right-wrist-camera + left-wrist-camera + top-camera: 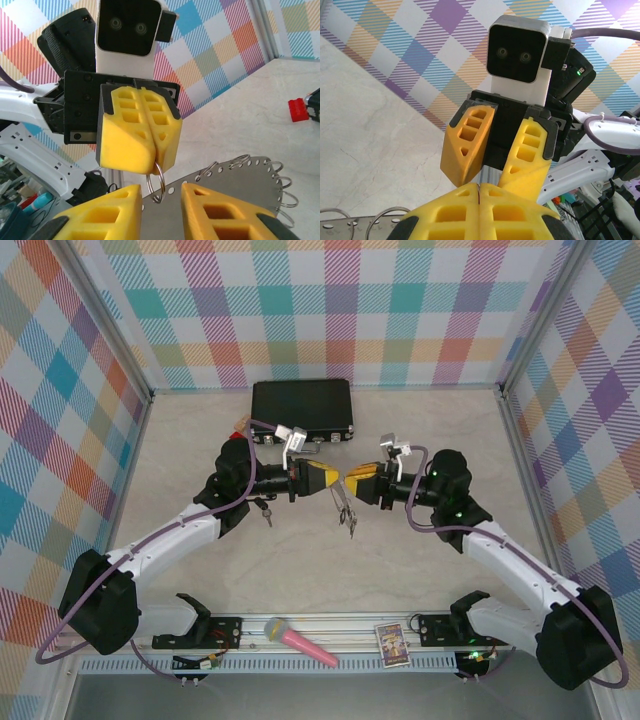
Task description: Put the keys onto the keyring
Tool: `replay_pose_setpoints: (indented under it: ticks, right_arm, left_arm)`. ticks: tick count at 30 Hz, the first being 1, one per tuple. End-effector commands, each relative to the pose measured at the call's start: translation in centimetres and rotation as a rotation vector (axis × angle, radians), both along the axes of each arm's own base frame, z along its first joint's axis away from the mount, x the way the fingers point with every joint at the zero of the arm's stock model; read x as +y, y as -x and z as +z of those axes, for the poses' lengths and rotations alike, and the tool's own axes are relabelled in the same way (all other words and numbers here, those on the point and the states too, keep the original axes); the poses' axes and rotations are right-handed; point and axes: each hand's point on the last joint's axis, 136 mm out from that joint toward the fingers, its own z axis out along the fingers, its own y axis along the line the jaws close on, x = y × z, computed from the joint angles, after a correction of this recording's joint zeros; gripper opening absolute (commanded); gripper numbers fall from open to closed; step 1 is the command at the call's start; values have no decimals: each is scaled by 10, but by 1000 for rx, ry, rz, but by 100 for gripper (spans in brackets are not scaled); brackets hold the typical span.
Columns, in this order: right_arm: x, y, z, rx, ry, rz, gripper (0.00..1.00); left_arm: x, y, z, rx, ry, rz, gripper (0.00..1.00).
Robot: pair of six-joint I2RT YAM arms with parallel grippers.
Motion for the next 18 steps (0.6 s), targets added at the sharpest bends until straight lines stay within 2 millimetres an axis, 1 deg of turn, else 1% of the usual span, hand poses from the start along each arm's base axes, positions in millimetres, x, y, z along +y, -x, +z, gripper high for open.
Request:
replay_pose_setpoints:
  ticks: [1,5,15,17,18]
  right_arm:
    - [5,5,14,-33,-24,55,24]
    - [7,3,14,-27,-22,66,19]
    - [11,4,18,-25,-30,105,14]
    - [12,4,18,-20,-28,112,13]
    - [12,4,17,-18,-27,116,11]
  left_arm:
    - [3,7,18,-61,40,-21,0]
    - [2,8,18,-59,40,-31,0]
    - [2,9,15,-54,37,-37,0]
    - [2,9,15,-53,38,-37,0]
    - [2,9,15,-55,39,-37,0]
